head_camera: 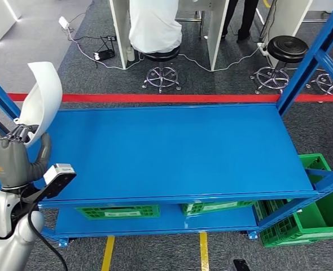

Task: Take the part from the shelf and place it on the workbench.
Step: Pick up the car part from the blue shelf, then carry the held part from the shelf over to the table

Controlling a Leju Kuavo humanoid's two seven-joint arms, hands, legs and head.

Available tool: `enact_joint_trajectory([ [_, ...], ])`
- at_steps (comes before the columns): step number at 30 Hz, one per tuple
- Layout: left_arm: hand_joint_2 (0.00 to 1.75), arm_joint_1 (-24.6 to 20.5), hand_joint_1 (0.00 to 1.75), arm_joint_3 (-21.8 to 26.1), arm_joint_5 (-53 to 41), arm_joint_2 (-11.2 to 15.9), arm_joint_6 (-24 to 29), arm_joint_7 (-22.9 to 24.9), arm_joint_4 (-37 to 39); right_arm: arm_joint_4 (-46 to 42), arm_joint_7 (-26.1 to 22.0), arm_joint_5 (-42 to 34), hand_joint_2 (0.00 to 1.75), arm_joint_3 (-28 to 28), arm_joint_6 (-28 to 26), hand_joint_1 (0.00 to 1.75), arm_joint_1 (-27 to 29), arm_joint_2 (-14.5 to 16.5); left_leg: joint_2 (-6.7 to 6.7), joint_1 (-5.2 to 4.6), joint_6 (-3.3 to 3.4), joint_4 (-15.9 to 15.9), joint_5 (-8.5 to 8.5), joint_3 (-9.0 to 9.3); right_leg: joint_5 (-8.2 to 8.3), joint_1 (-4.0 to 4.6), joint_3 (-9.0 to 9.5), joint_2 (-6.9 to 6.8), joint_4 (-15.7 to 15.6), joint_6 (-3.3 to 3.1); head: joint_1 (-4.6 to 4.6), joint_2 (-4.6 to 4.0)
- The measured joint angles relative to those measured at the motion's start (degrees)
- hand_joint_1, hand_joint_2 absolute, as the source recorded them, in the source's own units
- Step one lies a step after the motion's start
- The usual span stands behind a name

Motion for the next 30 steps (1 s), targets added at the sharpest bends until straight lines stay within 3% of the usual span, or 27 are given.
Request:
enact_joint_trajectory([
  [3, 1.75, 0.8, 1.75, 0.0, -0.1, -0.2, 0.2, -0.1, -1.1, 0.0, 0.0, 0.2, 0.00, 0.0, -0.1, 0.00, 0.3, 0.0, -0.08, -0.11, -1.11, 0.3, 0.34, -0.45, 0.03, 0.20, 0.21, 0.20, -1.1, -1.43, -0.01, 0.01],
  [5, 1.75, 1.6, 1.75, 0.0, -0.3, -0.2, 0.3, -0.2, -1.7, 0.0, 0.4, 0.5, 0.00, 0.0, -0.2, 0.00, 0.6, 0.0, -0.06, 0.02, -1.64, 1.2, -0.85, -1.02, 0.46, 0.19, -0.31, 0.20, -1.2, -2.44, -0.10, 0.01],
  [6, 1.75, 2.0, 1.75, 0.0, -0.4, -0.2, 0.2, -0.2, -2.0, 0.0, 0.7, 0.6, 0.00, 0.0, -0.3, 0.00, 0.7, 0.0, -0.05, 0.06, -1.83, 3.1, -2.57, -1.84, 0.78, 0.17, -0.65, 0.18, -1.3, -2.92, -0.23, 0.00],
  [8, 1.75, 2.6, 1.75, 0.0, -0.9, -0.2, 0.2, -0.2, -2.5, 0.0, 0.9, 0.6, 0.00, -0.1, -0.3, 0.00, 0.8, 0.0, -0.03, 0.08, -2.05, 10.0, -7.25, -4.56, 1.45, 0.30, -1.59, 0.12, -1.4, -3.53, -0.45, 0.00],
  [9, 1.75, 2.9, 1.75, 0.0, -1.0, -0.3, 0.2, -0.2, -2.7, 0.0, 0.9, 0.6, 0.00, -0.1, -0.3, 0.00, 0.8, 0.0, -0.03, 0.08, -2.07, 13.5, -8.98, -5.82, 1.83, 0.41, -2.11, 0.09, -1.4, -3.66, -0.50, 0.00],
  [10, 1.75, 3.2, 1.75, -0.1, -1.2, -0.3, 0.1, -0.2, -2.9, 0.0, 0.9, 0.6, 0.00, -0.1, -0.3, 0.00, 0.8, -0.1, -0.03, 0.07, -2.01, 15.7, -9.67, -6.43, 2.22, 0.50, -2.64, 0.07, -1.4, -3.72, -0.49, 0.01],
  [11, 1.75, 3.4, 1.75, -0.1, -1.2, -0.4, 0.0, -0.2, -3.1, 0.0, 0.8, 0.5, 0.00, -0.1, -0.2, 0.00, 0.8, -0.1, -0.03, 0.06, -1.88, 16.1, -9.19, -6.15, 2.65, 0.58, -3.14, 0.07, -1.4, -3.74, -0.49, 0.01],
  [12, 1.75, 3.6, 1.75, -0.1, -1.3, -0.5, 0.0, -0.2, -3.3, 0.0, 0.7, 0.5, 0.00, -0.1, -0.2, 0.00, 0.8, -0.1, -0.03, 0.04, -1.69, 14.3, -7.71, -4.81, 3.10, 0.64, -3.65, 0.07, -1.4, -3.70, -0.50, 0.01],
  [14, 1.75, 3.6, 1.75, -0.2, -1.4, -0.7, -0.1, -0.2, -3.8, 0.0, 0.5, 0.5, 0.00, -0.1, -0.2, 0.00, 0.7, -0.1, -0.03, -0.09, -1.20, 7.1, -4.68, -0.08, 4.01, 0.76, -4.55, 0.12, -1.4, -3.40, -0.50, 0.01],
  [16, 1.75, 3.6, 1.75, -0.2, -1.6, -0.8, -0.1, -0.2, -4.3, 0.0, 0.4, 0.4, 0.00, -0.1, -0.1, 0.00, 0.7, -0.1, -0.06, -0.33, -0.84, 1.3, -3.82, 3.32, 4.98, 0.88, -5.12, 0.16, -1.4, -2.80, -0.46, 0.01],
  [19, 1.75, 3.8, 1.75, -0.3, -1.7, -1.0, -0.2, -0.2, -4.6, 0.0, 0.4, 0.4, 0.00, -0.1, -0.1, 0.00, 0.8, -0.1, -0.03, -0.54, 0.05, -0.2, -3.02, 3.05, 6.31, 0.73, -5.38, 0.13, -2.1, -1.63, -0.59, 0.01],
  [20, 1.75, 3.8, 1.75, -0.3, -1.7, -1.1, -0.2, -0.2, -4.7, 0.0, 0.4, 0.4, 0.00, -0.1, -0.1, 0.00, 0.9, -0.1, 0.03, -0.49, 0.50, -0.3, -2.44, 2.65, 5.57, 0.66, -5.67, 0.08, -1.8, -1.27, -0.54, 0.01],
  [21, 1.75, 3.9, 1.75, -0.3, -1.7, -1.2, -0.2, -0.2, -4.7, 0.0, 0.4, 0.4, 0.00, -0.1, -0.1, 0.00, 1.0, -0.1, 0.09, -0.40, 0.89, -0.4, -1.81, 2.17, 3.79, 0.62, -6.20, 0.03, -0.4, -0.97, -0.44, 0.01],
  [24, 1.75, 4.0, 1.75, -0.3, -1.7, -1.4, -0.3, -0.2, -4.9, 0.0, 0.4, 0.4, 0.00, -0.1, -0.1, 0.00, 1.0, -0.2, 0.16, -0.38, 1.44, -0.3, -0.05, 0.19, -4.15, 0.54, -8.61, -0.08, 9.5, -0.34, -0.24, 0.00],
  [25, 1.75, 4.0, 1.75, -0.3, -1.7, -1.5, -0.3, -0.2, -4.9, 0.0, 0.4, 0.4, 0.00, -0.1, -0.1, 0.00, 1.0, -0.2, 0.16, -0.41, 1.45, -0.3, 0.57, -0.59, -5.20, 0.54, -8.87, -0.08, 12.5, -0.23, -0.25, 0.01],
  [26, 1.75, 4.1, 1.75, -0.3, -1.7, -1.5, -0.3, -0.2, -4.9, 0.0, 0.4, 0.4, 0.00, -0.1, -0.1, 0.00, 1.0, -0.2, 0.16, -0.44, 1.42, -0.3, 1.18, -1.37, -4.97, 0.55, -8.30, -0.08, 13.8, -0.20, -0.24, 0.01],
  [27, 1.75, 4.1, 1.75, -0.3, -1.7, -1.5, -0.3, -0.2, -4.9, 0.0, 0.4, 0.4, 0.00, -0.1, -0.1, 0.00, 1.0, -0.2, 0.15, -0.46, 1.34, -0.2, 1.76, -2.11, -3.79, 0.55, -6.75, -0.08, 13.1, -0.26, -0.24, 0.01],
  [28, 1.75, 4.2, 1.75, -0.3, -1.7, -1.5, -0.3, -0.2, -4.9, 0.0, 0.4, 0.4, 0.00, -0.2, -0.1, 0.00, 0.9, -0.2, 0.12, -0.47, 1.20, -0.2, 2.31, -2.77, -2.31, 0.57, -4.15, -0.08, 10.3, -0.42, -0.23, 0.01],
  [30, 1.75, 4.2, 1.75, -0.3, -1.7, -1.6, -0.3, -0.2, -4.9, 0.0, 0.2, 0.3, 0.00, -0.2, -0.1, 0.00, 0.6, -0.2, 0.10, -0.52, 0.73, -0.1, 3.27, -3.74, -1.80, 0.70, 1.82, -0.05, 1.9, -0.92, -0.27, 0.01],
])
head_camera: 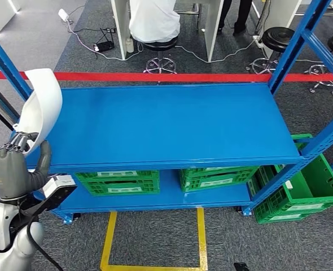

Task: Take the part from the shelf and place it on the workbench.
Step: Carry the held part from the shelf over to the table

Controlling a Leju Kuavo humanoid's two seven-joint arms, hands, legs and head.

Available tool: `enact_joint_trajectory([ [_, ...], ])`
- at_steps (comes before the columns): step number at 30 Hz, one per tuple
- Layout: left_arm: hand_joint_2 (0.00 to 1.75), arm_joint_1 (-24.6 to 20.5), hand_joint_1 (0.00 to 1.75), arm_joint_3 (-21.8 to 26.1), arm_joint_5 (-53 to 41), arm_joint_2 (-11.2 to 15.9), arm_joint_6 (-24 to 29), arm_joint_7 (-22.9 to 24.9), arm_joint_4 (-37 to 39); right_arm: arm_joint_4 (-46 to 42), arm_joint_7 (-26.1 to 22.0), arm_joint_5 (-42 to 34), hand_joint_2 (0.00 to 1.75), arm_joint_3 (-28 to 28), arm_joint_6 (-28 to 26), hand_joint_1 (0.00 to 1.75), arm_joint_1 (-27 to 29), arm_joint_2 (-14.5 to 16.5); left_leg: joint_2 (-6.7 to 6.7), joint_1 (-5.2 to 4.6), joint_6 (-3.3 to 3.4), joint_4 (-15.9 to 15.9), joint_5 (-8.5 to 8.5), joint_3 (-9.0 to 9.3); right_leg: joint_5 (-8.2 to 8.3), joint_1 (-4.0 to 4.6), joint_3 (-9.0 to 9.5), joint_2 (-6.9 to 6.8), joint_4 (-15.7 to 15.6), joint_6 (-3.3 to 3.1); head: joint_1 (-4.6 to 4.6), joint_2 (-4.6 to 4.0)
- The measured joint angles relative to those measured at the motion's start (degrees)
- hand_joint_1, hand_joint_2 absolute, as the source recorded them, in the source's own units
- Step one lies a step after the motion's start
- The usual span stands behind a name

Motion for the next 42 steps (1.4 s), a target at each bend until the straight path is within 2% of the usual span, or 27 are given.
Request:
enact_joint_trajectory([
  [2, 1.75, 0.0, 1.75, 0.0, 0.0, -0.1, -0.1, 0.0, -0.1, 0.0, -0.4, -0.2, 0.00, 0.0, 0.1, 0.00, -0.2, 0.0, 0.06, 0.00, -0.65, 0.0, 0.94, -0.40, -0.93, 0.29, 2.82, 0.08, -4.9, -0.52, 0.01, -0.01],
  [5, 1.75, 0.2, 1.75, -0.1, -0.1, -0.4, -0.6, 0.0, -0.2, 0.0, -0.9, -0.6, 0.00, 0.0, 0.4, 0.00, -0.4, 0.1, 0.00, 0.15, -1.69, 0.1, 1.32, -1.00, 0.12, 0.27, 2.04, -0.02, -5.5, -1.60, 0.14, -0.01],
  [7, 1.75, 0.4, 1.75, -0.3, -0.2, -0.6, -0.9, 0.0, -0.2, 0.1, -1.1, -0.6, 0.00, 0.0, 0.6, 0.00, -0.7, 0.3, -0.08, 0.23, -2.31, 3.4, -2.71, -2.42, 1.57, -0.02, 0.84, -0.20, -5.8, -2.38, -0.11, 0.00],
  [9, 1.75, 0.6, 1.75, -0.4, -0.4, -1.0, -1.1, 0.1, -0.2, 0.1, -1.3, -0.6, 0.00, 0.0, 0.7, 0.00, -1.0, 0.3, -0.07, 0.29, -2.78, 10.4, -8.51, -4.31, 2.99, -0.02, -0.90, -0.24, -5.8, -2.64, -0.31, 0.00],
  [10, 1.75, 0.8, 1.75, -0.5, -0.5, -1.2, -1.1, 0.2, -0.2, 0.1, -1.3, -0.6, 0.00, 0.0, 0.8, 0.00, -1.1, 0.3, -0.07, 0.31, -2.94, 13.7, -9.95, -4.87, 3.68, -0.03, -1.78, -0.26, -5.8, -2.59, -0.31, -0.01],
  [11, 1.75, 1.0, 1.75, -0.6, -0.5, -1.4, -1.2, 0.2, -0.2, 0.1, -1.4, -0.6, 0.00, 0.0, 0.8, 0.00, -1.1, 0.4, -0.07, 0.31, -3.05, 15.7, -9.99, -4.82, 4.37, -0.06, -2.67, -0.29, -5.7, -2.52, -0.31, -0.01],
  [12, 1.75, 1.2, 1.75, -0.7, -0.5, -1.6, -1.3, 0.2, -0.3, 0.1, -1.4, -0.6, 0.00, 0.0, 0.8, 0.00, -1.1, 0.4, -0.07, 0.32, -3.13, 16.0, -8.84, -3.95, 5.05, -0.12, -3.55, -0.31, -5.7, -2.39, -0.32, -0.01],
  [14, 1.75, 1.7, 1.75, -0.7, -0.6, -2.1, -1.7, 0.4, -0.4, 0.1, -1.4, -0.6, 0.00, -0.1, 0.8, 0.00, -1.0, 0.5, -0.06, 0.41, -3.23, 11.3, -6.03, 0.57, 6.38, -0.27, -5.17, -0.29, -5.6, -1.92, -0.34, -0.01],
  [16, 1.75, 1.9, 1.75, -0.7, -1.0, -2.7, -2.3, 0.7, -0.7, 0.1, -1.3, -0.6, 0.00, -0.1, 0.7, 0.00, -0.8, 0.6, -0.13, 0.49, -2.88, 3.2, -6.26, 6.50, 7.51, -0.17, -6.37, -0.24, -5.2, -1.23, -0.35, -0.02],
  [18, 1.75, 2.1, 1.75, -0.8, -1.6, -3.3, -2.8, 0.9, -0.9, 0.1, -1.2, -0.6, 0.00, -0.1, 0.7, 0.00, -0.6, 0.6, -0.23, 0.34, -1.86, -0.9, -7.50, 8.84, 8.77, -0.03, -7.02, -0.23, -5.2, -0.54, -0.34, -0.02],
  [20, 1.75, 2.4, 1.75, -0.8, -2.0, -3.9, -3.4, 1.1, -0.9, 0.1, -1.2, -0.6, 0.00, -0.1, 0.7, 0.00, -0.2, 0.6, -0.13, 0.27, -0.66, -0.9, -7.00, 8.01, 9.25, -0.23, -7.43, -0.23, -5.4, 0.11, -0.31, -0.01],
  [21, 1.75, 2.5, 1.75, -0.7, -2.2, -4.2, -3.7, 1.2, -0.9, 0.1, -1.2, -0.6, 0.00, -0.1, 0.7, 0.00, 0.0, 0.6, -0.05, 0.27, -0.15, -0.9, -6.47, 7.54, 7.99, -0.33, -7.78, -0.24, -4.5, 0.40, -0.26, -0.01],
  [22, 1.75, 2.5, 1.75, -0.7, -2.4, -4.4, -4.0, 1.3, -0.9, 0.1, -1.2, -0.6, 0.00, -0.2, 0.7, 0.00, 0.2, 0.6, 0.02, 0.29, 0.28, -0.9, -5.84, 7.00, 5.59, -0.39, -8.35, -0.25, -2.6, 0.62, -0.17, -0.01],
  [24, 1.75, 2.5, 1.75, -0.7, -2.8, -5.0, -4.6, 1.3, -0.9, 0.1, -1.3, -0.6, 0.00, -0.3, 0.7, 0.00, 0.0, 0.6, 0.07, 0.10, 0.75, -0.9, -4.53, 5.59, -0.57, -0.39, -9.92, -0.27, 4.5, 0.91, 0.00, -0.01],
  [25, 1.75, 2.4, 1.75, -0.7, -2.9, -5.3, -4.9, 1.3, -0.9, 0.1, -1.3, -0.6, 0.00, -0.4, 0.7, 0.00, -0.2, 0.6, 0.08, -0.02, 0.84, -0.8, -3.81, 4.73, -2.50, -0.37, -10.49, -0.27, 8.3, 0.98, 0.06, -0.01],
  [26, 1.75, 2.4, 1.75, -0.7, -3.1, -5.5, -5.1, 1.3, -0.9, 0.1, -1.3, -0.6, 0.00, -0.4, 0.7, 0.00, -0.3, 0.6, 0.09, -0.16, 0.88, -0.8, -3.10, 3.83, -2.98, -0.34, -10.47, -0.27, 10.9, 0.94, 0.08, -0.01],
  [27, 1.75, 2.4, 1.75, -0.7, -3.3, -5.7, -5.3, 1.3, -0.9, 0.1, -1.3, -0.6, 0.00, -0.5, 0.7, 0.00, -0.4, 0.6, 0.08, -0.29, 0.88, -0.8, -2.41, 2.94, -2.22, -0.28, -9.61, -0.27, 11.8, 0.79, 0.09, -0.01],
  [29, 1.75, 2.4, 1.75, -0.6, -3.6, -6.2, -5.7, 1.3, -0.9, 0.0, -1.3, -0.5, 0.00, -0.6, 0.7, 0.00, -0.7, 0.6, 0.04, -0.47, 0.75, -0.7, -1.15, 1.44, 0.49, 0.00, -4.83, -0.23, 7.3, 0.11, 0.10, -0.01],
  [31, 1.75, 2.2, 1.75, -0.5, -4.0, -6.7, -6.1, 1.4, -1.0, 0.0, -1.4, -0.4, 0.00, -0.6, 0.7, 0.00, -1.1, 0.5, 0.03, -0.62, 0.35, -0.6, -0.09, 0.48, 0.13, 0.40, 1.69, -0.20, -1.4, -0.68, 0.07, 0.00],
  [32, 1.75, 2.0, 1.75, -0.5, -4.1, -7.0, -6.3, 1.4, -1.0, 0.0, -1.4, -0.4, 0.00, -0.6, 0.7, 0.00, -1.3, 0.5, 0.08, -0.61, 0.07, -0.6, 0.42, 0.25, -0.65, 0.60, 3.64, -0.15, -4.6, -0.92, 0.06, -0.01],
  [33, 1.75, 1.9, 1.75, -0.4, -4.3, -7.2, -6.6, 1.4, -1.0, -0.1, -1.4, -0.3, 0.00, -0.6, 0.6, 0.00, -1.5, 0.5, 0.13, -0.57, -0.25, -0.6, 0.90, 0.07, -1.26, 0.77, 4.46, -0.13, -6.4, -1.08, 0.06, 0.00],
  [35, 1.75, 1.8, 1.75, -0.4, -4.6, -7.6, -6.9, 1.4, -1.0, 0.0, -1.4, -0.2, 0.00, -0.6, 0.6, 0.00, -1.5, 0.6, 0.14, -0.42, -0.91, -0.6, 1.43, -0.29, -0.59, 0.78, 3.72, -0.21, -6.8, -1.53, 0.09, -0.01],
  [37, 1.75, 1.9, 1.75, -0.1, -4.7, -7.7, -7.1, 1.4, -1.0, 0.0, -1.3, -0.2, 0.00, -0.6, 0.6, 0.00, -1.5, 0.7, 0.06, -0.30, -1.65, 1.6, -1.69, -1.45, 0.72, 0.55, 2.66, -0.47, -7.0, -2.29, -0.13, -0.01],
  [39, 1.75, 1.9, 1.75, 0.1, -4.9, -7.9, -7.5, 1.4, -1.0, 0.0, -1.3, -0.1, 0.00, -0.7, 0.5, 0.00, -1.5, 0.8, 0.03, -0.10, -2.30, 7.8, -7.69, -3.42, 2.18, 0.46, 1.05, -0.59, -6.9, -2.70, -0.36, -0.01],
  [40, 1.75, 2.0, 1.75, 0.2, -5.0, -8.0, -7.6, 1.4, -1.0, 0.0, -1.3, -0.1, 0.00, -0.7, 0.5, 0.00, -1.5, 0.8, 0.03, -0.01, -2.53, 11.5, -9.82, -4.27, 2.91, 0.46, 0.09, -0.60, -6.9, -2.69, -0.39, -0.01],
  [41, 1.75, 2.1, 1.75, 0.2, -5.1, -8.0, -7.7, 1.4, -1.0, 0.0, -1.3, -0.1, 0.00, -0.7, 0.5, 0.00, -1.4, 0.8, 0.03, 0.04, -2.71, 14.3, -10.51, -4.64, 3.61, 0.45, -0.91, -0.62, -6.8, -2.63, -0.38, -0.01],
  [42, 1.75, 2.1, 1.75, 0.3, -5.1, -8.0, -7.7, 1.4, -1.0, 0.0, -1.3, -0.1, 0.00, -0.7, 0.5, 0.00, -1.3, 0.8, 0.03, 0.09, -2.83, 15.7, -9.86, -4.29, 4.30, 0.43, -1.93, -0.65, -6.6, -2.53, -0.39, -0.01],
])
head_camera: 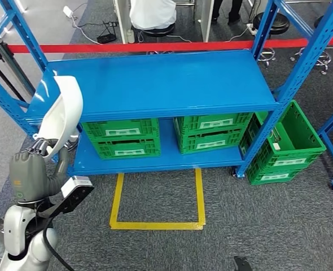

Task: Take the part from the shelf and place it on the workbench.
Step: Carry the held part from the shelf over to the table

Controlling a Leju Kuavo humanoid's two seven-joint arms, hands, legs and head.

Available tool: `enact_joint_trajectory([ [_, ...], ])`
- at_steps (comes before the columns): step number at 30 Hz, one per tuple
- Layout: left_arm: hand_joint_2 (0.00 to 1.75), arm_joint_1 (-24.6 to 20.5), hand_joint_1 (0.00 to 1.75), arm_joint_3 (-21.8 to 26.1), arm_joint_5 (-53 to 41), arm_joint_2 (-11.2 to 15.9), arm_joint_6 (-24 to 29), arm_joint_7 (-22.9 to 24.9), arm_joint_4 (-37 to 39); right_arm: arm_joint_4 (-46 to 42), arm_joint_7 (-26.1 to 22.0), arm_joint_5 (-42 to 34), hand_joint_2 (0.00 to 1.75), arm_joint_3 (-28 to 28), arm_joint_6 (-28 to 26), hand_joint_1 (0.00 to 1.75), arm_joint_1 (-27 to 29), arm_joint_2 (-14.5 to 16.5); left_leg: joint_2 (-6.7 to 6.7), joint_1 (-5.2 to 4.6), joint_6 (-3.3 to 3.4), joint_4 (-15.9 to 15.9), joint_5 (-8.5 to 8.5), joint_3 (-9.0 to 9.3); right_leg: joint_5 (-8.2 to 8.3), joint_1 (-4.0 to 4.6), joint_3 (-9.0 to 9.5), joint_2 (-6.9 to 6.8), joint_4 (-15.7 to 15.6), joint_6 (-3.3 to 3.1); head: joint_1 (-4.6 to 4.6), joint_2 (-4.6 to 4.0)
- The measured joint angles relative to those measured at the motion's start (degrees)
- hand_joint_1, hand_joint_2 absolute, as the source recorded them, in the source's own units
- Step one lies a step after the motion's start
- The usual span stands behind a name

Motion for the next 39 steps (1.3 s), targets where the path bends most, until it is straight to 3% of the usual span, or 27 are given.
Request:
enact_joint_trajectory([
  [1, 1.75, 0.0, 1.75, 0.1, -0.1, 0.0, 0.0, 0.0, 0.0, 0.0, 0.0, 0.0, 0.00, 0.0, 0.0, 0.00, 0.0, 0.0, 0.00, 0.07, -0.09, -0.4, 1.61, 1.23, 0.67, -0.06, -1.02, -0.02, 0.2, 0.14, 0.01, -0.01],
  [3, 1.75, 0.1, 1.75, 0.2, -0.1, -0.2, 0.0, 0.0, 0.0, 0.0, 0.0, 0.1, 0.00, 0.0, 0.0, 0.00, 0.0, 0.0, 0.00, 0.24, -0.27, -6.1, 4.20, 6.28, 1.84, -0.17, -2.78, 0.00, 0.6, 0.61, -0.02, -0.01],
  [5, 1.75, 0.0, 1.75, 0.3, -0.2, -0.4, 0.0, 0.0, 0.0, 0.0, 0.0, 0.1, 0.00, 0.0, 0.0, 0.00, 0.0, 0.0, -0.10, 0.29, 0.18, -13.6, 3.43, 11.47, 2.85, -0.10, -4.03, 0.04, 1.2, 1.26, -0.02, 0.01],
  [6, 1.75, 0.1, 1.75, 0.4, -0.2, -0.6, 0.0, 0.0, 0.0, -0.1, 0.0, 0.1, 0.00, 0.0, 0.0, 0.00, 0.0, 0.0, -0.15, 0.20, 0.69, -15.8, 2.72, 12.69, 3.43, -0.05, -4.43, 0.06, 1.3, 1.59, -0.03, 0.01],
  [8, 1.75, 0.4, 1.75, 0.7, -0.2, -0.9, -0.1, 0.0, 0.0, -0.1, 0.1, 0.2, 0.00, -0.1, -0.1, 0.00, 0.2, 0.1, -0.12, 0.07, 2.01, -16.8, 2.78, 12.24, 4.53, -0.20, -5.02, 0.06, 1.2, 2.23, -0.02, 0.01],
  [9, 1.75, 0.6, 1.75, 0.9, -0.2, -1.1, -0.2, 0.0, 0.0, -0.1, 0.2, 0.2, 0.00, -0.1, -0.1, 0.00, 0.5, 0.1, -0.06, 0.06, 2.53, -16.7, 3.30, 11.80, 4.02, -0.31, -5.34, 0.06, 1.4, 2.54, 0.02, 0.00],
  [11, 1.75, 0.7, 1.75, 1.4, -0.3, -1.6, -0.6, 0.0, 0.0, -0.1, 0.3, 0.4, 0.00, -0.1, -0.3, 0.00, 0.8, 0.1, 0.05, 0.14, 3.35, -16.7, 4.57, 10.64, -0.43, -0.44, -6.59, 0.08, 5.2, 3.06, 0.22, 0.00],
  [13, 1.75, 0.9, 1.75, 1.9, -0.4, -2.2, -1.0, 0.0, 0.0, -0.1, 0.6, 0.7, 0.00, -0.1, -0.5, 0.00, 0.6, 0.1, 0.04, 0.03, 3.65, -16.6, 5.93, 9.10, -6.33, -0.44, -8.17, 0.08, 12.8, 3.38, 0.40, 0.01],
  [14, 1.75, 1.0, 1.75, 2.3, -0.4, -2.4, -1.1, -0.1, 0.0, -0.1, 0.7, 0.9, 0.00, -0.1, -0.5, 0.00, 0.5, 0.1, 0.06, -0.05, 3.66, -16.6, 6.59, 8.27, -7.63, -0.43, -8.51, 0.08, 16.0, 3.42, 0.41, 0.01],
  [15, 1.75, 1.1, 1.75, 2.6, -0.5, -2.6, -1.2, -0.1, 0.0, -0.1, 0.8, 1.1, 0.00, -0.1, -0.6, 0.00, 0.4, 0.1, 0.07, -0.12, 3.64, -16.5, 7.24, 7.43, -7.58, -0.43, -8.18, 0.08, 17.9, 3.37, 0.40, 0.01],
  [16, 1.75, 1.1, 1.75, 2.9, -0.5, -2.8, -1.2, -0.2, 0.0, -0.1, 0.9, 1.1, 0.00, -0.1, -0.6, 0.00, 0.4, 0.1, 0.08, -0.19, 3.58, -16.5, 7.87, 6.60, -6.41, -0.40, -6.91, 0.08, 17.8, 3.23, 0.41, 0.01],
  [18, 1.75, 1.1, 1.75, 3.3, -0.6, -3.2, -1.3, -0.2, 0.0, -0.1, 0.9, 1.1, 0.00, -0.1, -0.6, 0.00, 0.2, 0.1, 0.01, -0.28, 3.34, -16.4, 9.07, 5.19, -4.06, -0.26, -1.46, 0.14, 12.0, 2.62, 0.40, 0.00],
  [20, 1.75, 1.1, 1.75, 3.7, -0.7, -3.6, -1.5, -0.3, 0.0, -0.2, 0.9, 1.2, 0.00, -0.1, -0.6, 0.00, -0.2, 0.1, -0.01, -0.40, 2.85, -16.4, 10.18, 4.29, -4.68, 0.01, 4.65, 0.23, 3.4, 2.04, 0.34, -0.01],
  [21, 1.75, 1.1, 1.75, 3.9, -0.7, -3.8, -1.5, -0.3, 0.0, -0.3, 0.8, 1.2, 0.00, -0.1, -0.6, 0.00, -0.4, 0.1, 0.03, -0.40, 2.55, -16.4, 10.71, 4.06, -5.37, 0.16, 6.18, 0.28, 0.8, 1.85, 0.34, -0.01],
  [23, 1.75, 1.1, 1.75, 4.1, -0.8, -4.0, -1.6, -0.4, 0.0, -0.3, 0.8, 1.2, 0.00, -0.1, -0.6, 0.00, -0.5, 0.1, 0.06, -0.31, 1.87, -16.5, 11.68, 3.73, -5.25, 0.28, 6.13, 0.27, -0.5, 1.38, 0.32, -0.01],
  [25, 1.75, 1.3, 1.75, 4.2, -0.8, -4.0, -1.7, -0.4, 0.0, -0.3, 0.9, 1.3, 0.00, -0.1, -0.6, 0.00, -0.5, 0.1, -0.01, -0.24, 1.17, -15.6, 10.19, 3.04, -4.12, 0.13, 5.27, 0.06, -0.6, 0.50, 0.20, 0.00],
  [26, 1.75, 1.3, 1.75, 4.3, -0.8, -4.0, -1.7, -0.4, 0.0, -0.3, 0.9, 1.3, 0.00, -0.1, -0.6, 0.00, -0.5, 0.1, -0.05, -0.22, 0.88, -13.5, 7.79, 2.29, -3.39, 0.00, 4.67, -0.04, -0.7, 0.13, 0.09, 0.01],
  [28, 1.75, 1.4, 1.75, 4.4, -0.8, -4.1, -1.8, -0.4, 0.0, -0.3, 0.9, 1.3, 0.00, -0.1, -0.6, 0.00, -0.6, 0.1, -0.06, -0.15, 0.49, -6.5, 1.83, 0.32, -1.99, 0.00, 3.01, -0.10, -0.7, -0.20, -0.10, 0.00],
  [29, 1.75, 1.4, 1.75, 4.4, -0.8, -4.1, -1.8, -0.4, 0.0, -0.3, 0.9, 1.3, 0.00, -0.1, -0.6, 0.00, -0.6, 0.1, -0.06, -0.13, 0.35, -2.6, -0.29, -0.55, -1.29, 0.00, 2.06, -0.11, -0.6, -0.19, -0.10, -0.01],
  [30, 1.75, 1.4, 1.75, 4.5, -0.9, -4.1, -1.9, -0.4, 0.0, -0.3, 0.9, 1.2, 0.00, -0.1, -0.6, 0.00, -0.6, 0.1, -0.06, -0.12, 0.26, 0.1, -0.83, -0.78, -0.62, 0.00, 1.10, -0.14, -0.5, -0.16, -0.10, -0.01],
  [31, 1.75, 1.4, 1.75, 4.5, -0.9, -4.1, -2.0, -0.4, 0.0, -0.3, 0.9, 1.2, 0.00, -0.1, -0.6, 0.00, -0.5, 0.2, -0.06, -0.11, 0.21, 1.4, -0.18, -0.35, 0.03, -0.01, 0.12, -0.17, -0.3, -0.09, -0.11, 0.00],
  [32, 1.75, 1.4, 1.75, 4.6, -1.0, -4.1, -2.0, -0.4, 0.0, -0.3, 0.9, 1.2, 0.00, -0.1, -0.6, 0.00, -0.6, 0.2, -0.05, -0.08, 0.20, 0.6, 1.48, 1.01, 0.62, -0.03, -0.83, -0.20, -0.1, 0.00, -0.12, 0.01],
  [34, 1.75, 1.4, 1.75, 4.6, -1.3, -4.1, -2.1, -0.4, 0.0, -0.3, 0.9, 1.2, 0.00, -0.1, -0.6, 0.00, -0.6, 0.2, -0.05, 0.06, 0.12, -5.5, 4.26, 5.85, 1.72, -0.11, -2.62, -0.19, 0.4, 0.40, -0.12, 0.01],
  [36, 1.75, 1.5, 1.75, 4.6, -1.5, -4.3, -2.2, -0.4, -0.1, -0.3, 0.8, 1.3, 0.00, -0.1, -0.6, 0.00, -0.5, 0.2, -0.10, 0.04, 0.39, -13.1, 3.67, 10.94, 2.70, 0.02, -3.89, -0.11, 0.9, 0.99, -0.09, 0.00],
  [37, 1.75, 1.5, 1.75, 4.6, -1.6, -4.4, -2.2, -0.4, -0.2, -0.3, 0.8, 1.3, 0.00, -0.1, -0.6, 0.00, -0.5, 0.2, -0.13, -0.03, 0.75, -15.6, 2.86, 12.30, 3.26, 0.13, -4.26, -0.07, 1.0, 1.29, -0.09, 0.00],
  [39, 1.75, 1.7, 1.75, 4.7, -1.7, -4.6, -2.2, -0.4, -0.3, -0.3, 0.7, 1.3, 0.00, -0.1, -0.7, 0.00, -0.3, 0.2, -0.16, -0.22, 2.06, -16.7, 2.85, 12.18, 4.41, 0.15, -4.60, -0.04, 0.8, 1.78, -0.04, 0.01],
])
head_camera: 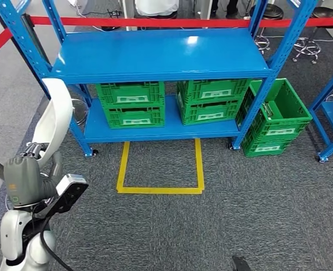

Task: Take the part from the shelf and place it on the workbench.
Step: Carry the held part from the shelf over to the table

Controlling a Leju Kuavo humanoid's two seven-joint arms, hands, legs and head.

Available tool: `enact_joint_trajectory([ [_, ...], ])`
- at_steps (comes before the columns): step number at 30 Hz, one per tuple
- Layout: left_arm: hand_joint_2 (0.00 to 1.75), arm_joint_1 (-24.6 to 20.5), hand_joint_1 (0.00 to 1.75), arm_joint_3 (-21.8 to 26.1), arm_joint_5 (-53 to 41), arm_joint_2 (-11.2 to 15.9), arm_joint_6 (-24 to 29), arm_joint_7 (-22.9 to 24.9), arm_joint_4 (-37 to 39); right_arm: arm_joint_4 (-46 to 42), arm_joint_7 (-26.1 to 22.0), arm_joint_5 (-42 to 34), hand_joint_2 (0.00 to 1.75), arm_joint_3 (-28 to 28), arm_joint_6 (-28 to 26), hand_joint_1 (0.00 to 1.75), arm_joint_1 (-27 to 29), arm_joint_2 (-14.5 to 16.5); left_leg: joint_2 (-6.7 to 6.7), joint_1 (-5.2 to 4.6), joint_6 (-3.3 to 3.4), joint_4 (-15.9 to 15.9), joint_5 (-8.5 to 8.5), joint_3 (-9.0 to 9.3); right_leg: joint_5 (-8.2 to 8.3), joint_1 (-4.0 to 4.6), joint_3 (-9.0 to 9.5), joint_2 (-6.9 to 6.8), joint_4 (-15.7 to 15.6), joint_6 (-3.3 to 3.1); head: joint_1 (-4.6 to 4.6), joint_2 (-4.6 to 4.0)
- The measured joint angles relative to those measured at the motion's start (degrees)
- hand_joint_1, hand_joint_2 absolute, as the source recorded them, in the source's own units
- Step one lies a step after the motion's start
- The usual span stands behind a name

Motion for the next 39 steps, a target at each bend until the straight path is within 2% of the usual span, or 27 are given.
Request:
enact_joint_trajectory([
  [1, 1.75, 0.1, 1.75, 0.1, -0.1, -0.1, 0.0, 0.0, 0.0, 0.0, 0.0, 0.0, 0.00, 0.0, 0.0, 0.00, 0.2, 0.0, 0.05, 0.01, 0.48, 0.0, 0.43, -0.44, -0.15, -0.08, -0.27, 0.01, 0.1, 0.29, 0.00, 0.00],
  [3, 1.75, 0.2, 1.75, 0.2, -0.2, -0.2, -0.1, 0.0, 0.0, 0.0, 0.0, 0.0, 0.00, 0.0, -0.1, 0.00, 0.6, 0.0, 0.12, 0.11, 1.46, 0.1, 1.57, -1.47, -3.67, -0.23, -1.33, 0.06, 3.0, 0.93, 0.24, 0.00],
  [5, 1.75, 0.3, 1.75, 0.4, -0.3, -0.3, -0.2, 0.0, 0.0, 0.0, 0.0, 0.1, 0.00, 0.0, -0.1, 0.00, 0.6, 0.0, 0.14, 0.04, 1.88, 0.1, 2.71, -2.73, -9.76, -0.28, -3.07, 0.08, 10.2, 1.35, 0.49, 0.00],
  [6, 1.75, 0.3, 1.75, 0.5, -0.4, -0.3, -0.3, 0.0, 0.0, 0.0, 0.0, 0.1, 0.00, 0.0, -0.1, 0.00, 0.5, 0.0, 0.16, -0.05, 1.95, 0.2, 3.28, -3.46, -11.80, -0.29, -3.76, 0.08, 14.1, 1.43, 0.50, 0.00],
  [7, 1.75, 0.3, 1.75, 0.5, -0.6, -0.4, -0.4, 0.0, 0.0, 0.0, 0.0, 0.1, 0.00, 0.0, -0.1, 0.00, 0.5, 0.1, 0.18, -0.17, 1.98, 0.2, 3.85, -4.19, -12.53, -0.28, -3.84, 0.08, 16.7, 1.38, 0.49, 0.00],
  [8, 1.75, 0.3, 1.75, 0.6, -0.7, -0.4, -0.6, 0.0, 0.0, 0.0, 0.0, 0.2, 0.00, 0.0, -0.1, 0.00, 0.5, 0.1, 0.18, -0.30, 2.00, 0.2, 4.40, -4.91, -12.02, -0.26, -2.98, 0.09, 17.4, 1.21, 0.49, -0.01],
  [9, 1.75, 0.3, 1.75, 0.7, -0.9, -0.5, -0.7, 0.0, 0.0, 0.0, 0.0, 0.2, 0.00, 0.0, -0.1, 0.00, 0.5, 0.1, 0.15, -0.43, 1.98, 0.2, 4.92, -5.55, -10.65, -0.18, -1.05, 0.10, 15.8, 0.90, 0.49, -0.02],
  [10, 1.75, 0.3, 1.75, 0.8, -1.0, -0.6, -0.8, 0.0, 0.0, 0.0, 0.0, 0.2, 0.00, 0.0, -0.1, 0.00, 0.5, 0.1, 0.11, -0.55, 1.94, 0.2, 5.38, -6.07, -9.15, -0.05, 1.81, 0.15, 12.3, 0.44, 0.48, -0.01],
  [12, 1.75, 0.3, 1.75, 1.0, -1.0, -0.9, -0.9, 0.0, -0.1, 0.0, 0.0, 0.3, 0.00, 0.0, -0.2, 0.00, 0.3, 0.1, 0.10, -0.72, 1.60, 0.3, 6.21, -6.86, -8.42, 0.33, 7.85, 0.29, 3.6, -0.53, 0.44, -0.01],
  [14, 1.75, 0.3, 1.75, 1.1, -1.1, -1.1, -0.9, 0.0, -0.2, -0.1, 0.0, 0.3, 0.00, 0.0, -0.3, 0.00, 0.2, 0.1, 0.19, -0.57, 0.95, 0.2, 7.16, -7.42, -8.96, 0.69, 10.39, 0.43, -1.0, -0.92, 0.43, -0.01],
  [16, 1.75, 0.4, 1.75, 1.1, -1.2, -1.2, -0.9, 0.0, -0.2, -0.1, 0.0, 0.3, 0.00, 0.0, -0.3, 0.00, 0.3, 0.2, 0.16, -0.40, 0.23, 0.1, 7.72, -7.85, -8.08, 0.71, 9.88, 0.35, -1.7, -1.09, 0.44, -0.01],
  [17, 1.75, 0.4, 1.75, 1.1, -1.2, -1.3, -0.9, 0.0, -0.2, -0.1, 0.0, 0.3, 0.00, 0.0, -0.3, 0.00, 0.3, 0.2, 0.12, -0.39, -0.11, 0.5, 6.93, -8.22, -7.52, 0.59, 9.49, 0.25, -1.9, -1.36, 0.37, -0.01],
  [19, 1.75, 0.4, 1.75, 1.2, -1.2, -1.3, -1.0, 0.0, -0.2, -0.1, 0.1, 0.3, 0.00, 0.0, -0.3, 0.00, 0.2, 0.3, 0.07, -0.26, -0.76, 4.7, 2.56, -9.75, -6.40, 0.30, 8.48, 0.05, -2.0, -1.84, 0.14, -0.01],
  [21, 1.75, 0.4, 1.75, 1.2, -1.3, -1.3, -1.1, 0.0, -0.2, -0.1, 0.1, 0.4, 0.00, 0.0, -0.4, 0.00, 0.2, 0.3, 0.09, -0.04, -1.30, 12.4, -2.38, -11.82, -5.45, 0.26, 6.99, -0.02, -1.7, -1.99, -0.02, -0.01],
  [22, 1.75, 0.4, 1.75, 1.2, -1.4, -1.3, -1.2, 0.0, -0.2, -0.1, 0.1, 0.5, 0.00, 0.0, -0.5, 0.00, 0.2, 0.3, 0.09, 0.05, -1.52, 15.3, -3.38, -12.31, -5.02, 0.24, 6.20, -0.08, -1.5, -1.94, 0.00, -0.01],
  [23, 1.75, 0.4, 1.75, 1.2, -1.5, -1.3, -1.2, 0.0, -0.2, -0.1, 0.1, 0.6, 0.00, 0.0, -0.5, 0.00, 0.2, 0.3, 0.09, 0.12, -1.70, 16.6, -3.05, -12.02, -4.63, 0.19, 5.39, -0.13, -1.1, -1.86, -0.01, -0.02],
  [24, 1.75, 0.4, 1.75, 1.2, -1.5, -1.3, -1.3, 0.0, -0.2, -0.1, 0.1, 0.6, 0.00, 0.0, -0.5, 0.00, 0.2, 0.3, 0.09, 0.22, -1.86, 15.8, -1.70, -10.81, -4.27, 0.11, 4.55, -0.17, -0.8, -1.75, 0.00, -0.02],
  [26, 1.75, 0.3, 1.75, 1.3, -1.5, -1.3, -1.3, 0.0, -0.2, -0.1, 0.1, 0.7, 0.00, 0.0, -0.5, 0.00, 0.1, 0.3, 0.09, 0.47, -2.20, 9.6, 0.98, -6.15, -3.66, -0.02, 2.91, -0.14, 0.2, -1.30, -0.04, -0.02],
  [28, 1.75, 0.2, 1.75, 1.3, -1.5, -1.4, -1.5, 0.0, -0.3, -0.2, 0.1, 0.7, 0.00, 0.0, -0.5, 0.00, 0.1, 0.3, -0.01, 0.51, -1.75, 3.2, 1.08, -2.20, -2.95, 0.08, 1.59, -0.06, 1.1, -0.73, -0.07, -0.01],
  [29, 1.75, 0.2, 1.75, 1.3, -1.5, -1.5, -1.6, 0.0, -0.3, -0.2, 0.1, 0.7, 0.00, 0.0, -0.5, 0.00, 0.1, 0.3, -0.05, 0.41, -1.26, 1.7, 0.68, -1.53, -2.49, 0.16, 1.17, -0.04, 1.2, -0.47, -0.09, -0.01],
  [31, 1.75, 0.2, 1.75, 1.3, -1.5, -1.6, -1.7, 0.0, -0.3, -0.2, 0.1, 0.7, 0.00, 0.0, -0.5, 0.00, 0.3, 0.3, -0.01, 0.32, 0.00, 1.3, 1.06, -2.10, -1.61, 0.08, 0.71, 0.01, 1.1, 0.11, -0.08, -0.01],
  [32, 1.75, 0.2, 1.75, 1.3, -1.5, -1.7, -1.8, 0.0, -0.3, -0.2, 0.2, 0.7, 0.00, 0.0, -0.5, 0.00, 0.4, 0.3, 0.04, 0.35, 0.48, 1.3, 1.56, -2.56, -2.05, 0.02, 0.36, 0.06, 1.4, 0.45, -0.05, 0.00],
  [34, 1.75, 0.2, 1.75, 1.4, -1.5, -1.8, -1.8, 0.0, -0.3, -0.2, 0.2, 0.7, 0.00, 0.0, -0.5, 0.00, 0.5, 0.2, 0.16, 0.51, 1.24, 1.2, 2.69, -3.70, -5.95, -0.12, -0.82, 0.17, 4.6, 1.10, 0.21, -0.01],
  [36, 1.75, 0.2, 1.75, 1.6, -1.5, -1.8, -1.9, 0.0, -0.3, -0.2, 0.2, 0.7, 0.00, 0.0, -0.5, 0.00, 0.4, 0.2, 0.20, 0.41, 1.55, 1.3, 3.86, -5.07, -11.60, -0.25, -2.31, 0.16, 11.6, 1.44, 0.47, -0.01],
  [37, 1.75, 0.2, 1.75, 1.6, -1.5, -1.8, -1.9, 0.0, -0.3, -0.2, 0.2, 0.7, 0.00, 0.0, -0.5, 0.00, 0.3, 0.3, 0.21, 0.35, 1.59, 1.3, 4.47, -5.82, -13.03, -0.29, -2.64, 0.15, 15.0, 1.48, 0.51, -0.01],
  [38, 1.75, 0.2, 1.75, 1.6, -1.5, -1.8, -1.9, 0.0, -0.3, -0.2, 0.2, 0.7, 0.00, 0.0, -0.5, 0.00, 0.3, 0.3, 0.21, 0.29, 1.58, 1.3, 5.11, -6.62, -13.02, -0.30, -2.32, 0.16, 17.0, 1.43, 0.51, -0.01],
  [39, 1.75, 0.2, 1.75, 1.7, -1.5, -1.8, -1.9, 0.0, -0.3, -0.2, 0.2, 0.6, 0.00, 0.0, -0.5, 0.00, 0.3, 0.3, 0.21, 0.26, 1.52, 1.4, 5.72, -7.41, -11.77, -0.29, -1.15, 0.17, 17.2, 1.32, 0.51, -0.01],
])
